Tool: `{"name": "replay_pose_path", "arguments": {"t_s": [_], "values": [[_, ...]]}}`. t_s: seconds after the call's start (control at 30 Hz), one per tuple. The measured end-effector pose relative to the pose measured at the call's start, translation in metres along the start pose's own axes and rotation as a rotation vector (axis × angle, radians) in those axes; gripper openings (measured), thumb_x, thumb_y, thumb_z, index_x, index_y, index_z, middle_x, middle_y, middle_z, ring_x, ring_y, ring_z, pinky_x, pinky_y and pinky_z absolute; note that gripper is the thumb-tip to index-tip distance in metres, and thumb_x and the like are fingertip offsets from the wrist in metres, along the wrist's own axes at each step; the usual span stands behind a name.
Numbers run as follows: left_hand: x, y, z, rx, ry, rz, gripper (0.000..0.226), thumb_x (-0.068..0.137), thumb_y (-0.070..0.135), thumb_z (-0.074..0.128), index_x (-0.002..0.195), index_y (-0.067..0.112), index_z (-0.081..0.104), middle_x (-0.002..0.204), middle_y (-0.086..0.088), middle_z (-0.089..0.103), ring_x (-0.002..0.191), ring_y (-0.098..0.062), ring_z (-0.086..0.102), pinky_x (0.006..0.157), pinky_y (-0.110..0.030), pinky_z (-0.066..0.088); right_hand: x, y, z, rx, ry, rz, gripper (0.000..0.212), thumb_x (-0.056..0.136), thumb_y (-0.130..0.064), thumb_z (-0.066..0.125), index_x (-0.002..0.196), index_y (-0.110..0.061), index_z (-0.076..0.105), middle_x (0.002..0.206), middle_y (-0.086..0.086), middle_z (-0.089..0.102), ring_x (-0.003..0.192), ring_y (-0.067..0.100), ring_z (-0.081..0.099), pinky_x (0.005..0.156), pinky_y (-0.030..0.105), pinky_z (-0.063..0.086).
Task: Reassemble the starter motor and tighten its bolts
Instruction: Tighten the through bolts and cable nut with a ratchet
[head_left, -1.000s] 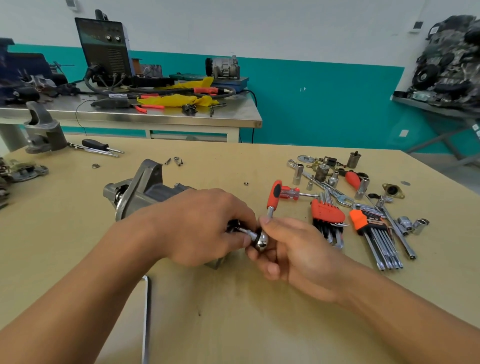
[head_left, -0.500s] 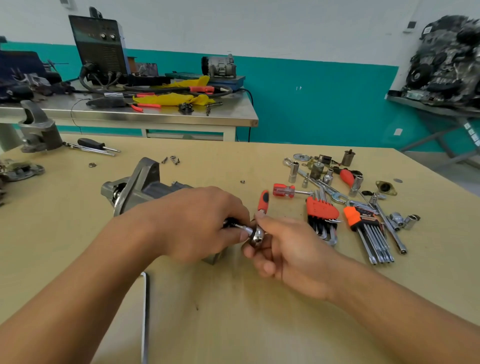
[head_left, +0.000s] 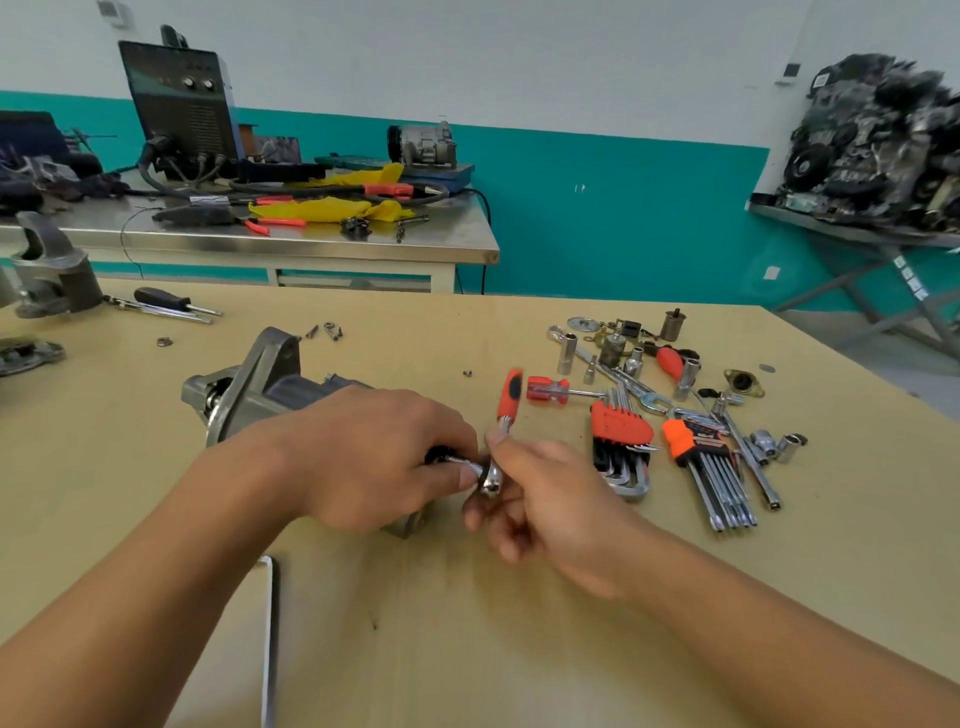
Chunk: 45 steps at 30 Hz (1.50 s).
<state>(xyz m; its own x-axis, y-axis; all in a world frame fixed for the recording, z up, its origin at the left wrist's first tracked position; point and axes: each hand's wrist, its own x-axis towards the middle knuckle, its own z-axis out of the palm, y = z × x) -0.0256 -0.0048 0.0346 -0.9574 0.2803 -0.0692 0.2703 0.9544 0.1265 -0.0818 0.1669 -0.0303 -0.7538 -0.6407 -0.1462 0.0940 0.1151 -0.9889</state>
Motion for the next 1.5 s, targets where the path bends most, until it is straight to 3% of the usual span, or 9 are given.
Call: {"name": "replay_pose_path", "arguments": {"t_s": [0.17, 0.37, 0.67, 0.83, 0.9, 1.1, 1.27, 1.33, 1.5], "values": [[0.001, 0.000, -0.001, -0.021, -0.005, 0.022, 0.026, 0.101, 0.052, 0.038, 0.094, 0.035, 0.058, 0.085, 0.012, 0.060, 0.078, -0.003, 0.054, 0.071, -0.029, 0.042, -0.005, 0.007, -0.024, -0.865, 0.077, -0.735, 0.022, 0.099, -0.047, 0.048, 0.097, -0.026, 0.055, 0.072, -0.003, 0.058, 0.064, 0.016, 0.055, 0.059, 0.037, 0.045], [-0.002, 0.000, 0.000, -0.019, 0.031, 0.034, 0.021, 0.101, 0.050, 0.043, 0.081, 0.046, 0.050, 0.079, 0.026, 0.058, 0.079, 0.008, 0.052, 0.062, -0.018, 0.030, 0.003, -0.001, 0.001, 0.144, -0.032, -0.004, 0.042, 0.104, -0.042, 0.044, 0.085, -0.008, 0.061, 0.061, 0.006, 0.063, 0.043, 0.016, 0.051, 0.045, 0.025, 0.039], [0.000, 0.001, -0.001, 0.001, -0.016, 0.006, 0.027, 0.103, 0.050, 0.038, 0.090, 0.032, 0.054, 0.083, 0.008, 0.058, 0.080, -0.007, 0.053, 0.073, -0.035, 0.042, -0.004, 0.009, -0.032, -0.717, 0.046, -0.702, 0.018, 0.092, -0.043, 0.063, 0.104, -0.030, 0.063, 0.091, -0.007, 0.069, 0.083, 0.013, 0.067, 0.072, 0.031, 0.053], [0.000, 0.000, 0.001, 0.044, 0.014, -0.018, 0.026, 0.101, 0.053, 0.041, 0.099, 0.032, 0.057, 0.084, 0.012, 0.060, 0.080, -0.007, 0.054, 0.073, -0.034, 0.042, 0.001, 0.003, -0.008, 0.048, -0.077, -0.118, 0.036, 0.088, -0.047, 0.059, 0.086, -0.011, 0.065, 0.071, 0.004, 0.069, 0.053, 0.016, 0.062, 0.052, 0.025, 0.040], [0.001, 0.000, 0.001, 0.027, 0.009, -0.005, 0.020, 0.102, 0.050, 0.041, 0.096, 0.036, 0.053, 0.080, 0.015, 0.057, 0.076, -0.003, 0.052, 0.072, -0.034, 0.038, 0.001, 0.000, -0.009, 0.024, -0.095, -0.035, 0.040, 0.085, -0.049, 0.056, 0.089, -0.010, 0.064, 0.071, 0.005, 0.070, 0.052, 0.016, 0.061, 0.052, 0.026, 0.040], [0.002, 0.000, -0.002, -0.035, -0.021, 0.006, 0.027, 0.104, 0.049, 0.038, 0.091, 0.033, 0.055, 0.082, 0.009, 0.058, 0.077, -0.006, 0.053, 0.073, -0.035, 0.043, -0.006, 0.004, -0.029, -0.848, 0.073, -0.691, 0.024, 0.094, -0.045, 0.059, 0.103, -0.023, 0.063, 0.082, -0.003, 0.068, 0.072, 0.020, 0.065, 0.067, 0.044, 0.052], [0.000, 0.001, -0.001, -0.007, 0.007, -0.003, 0.021, 0.102, 0.050, 0.042, 0.099, 0.035, 0.057, 0.083, 0.014, 0.059, 0.078, -0.001, 0.053, 0.072, -0.032, 0.041, -0.002, 0.002, -0.009, 0.047, -0.040, -0.115, 0.028, 0.094, -0.039, 0.059, 0.093, -0.011, 0.061, 0.071, 0.004, 0.071, 0.050, 0.018, 0.060, 0.052, 0.027, 0.045], [-0.001, 0.000, -0.001, 0.007, 0.004, 0.005, 0.014, 0.102, 0.049, 0.044, 0.096, 0.039, 0.053, 0.082, 0.016, 0.058, 0.077, 0.001, 0.052, 0.070, -0.031, 0.038, -0.001, 0.001, -0.006, 0.141, -0.072, -0.008, 0.032, 0.095, -0.039, 0.057, 0.094, -0.007, 0.062, 0.068, 0.006, 0.069, 0.047, 0.015, 0.055, 0.051, 0.026, 0.042], [-0.001, -0.001, -0.003, -0.039, -0.016, 0.029, 0.026, 0.101, 0.051, 0.039, 0.092, 0.034, 0.056, 0.082, 0.009, 0.059, 0.078, -0.007, 0.054, 0.074, -0.033, 0.045, -0.006, 0.005, -0.021, -0.721, 0.094, -0.652, 0.026, 0.094, -0.044, 0.059, 0.104, -0.021, 0.057, 0.082, -0.002, 0.069, 0.068, 0.022, 0.065, 0.063, 0.046, 0.053]]}}
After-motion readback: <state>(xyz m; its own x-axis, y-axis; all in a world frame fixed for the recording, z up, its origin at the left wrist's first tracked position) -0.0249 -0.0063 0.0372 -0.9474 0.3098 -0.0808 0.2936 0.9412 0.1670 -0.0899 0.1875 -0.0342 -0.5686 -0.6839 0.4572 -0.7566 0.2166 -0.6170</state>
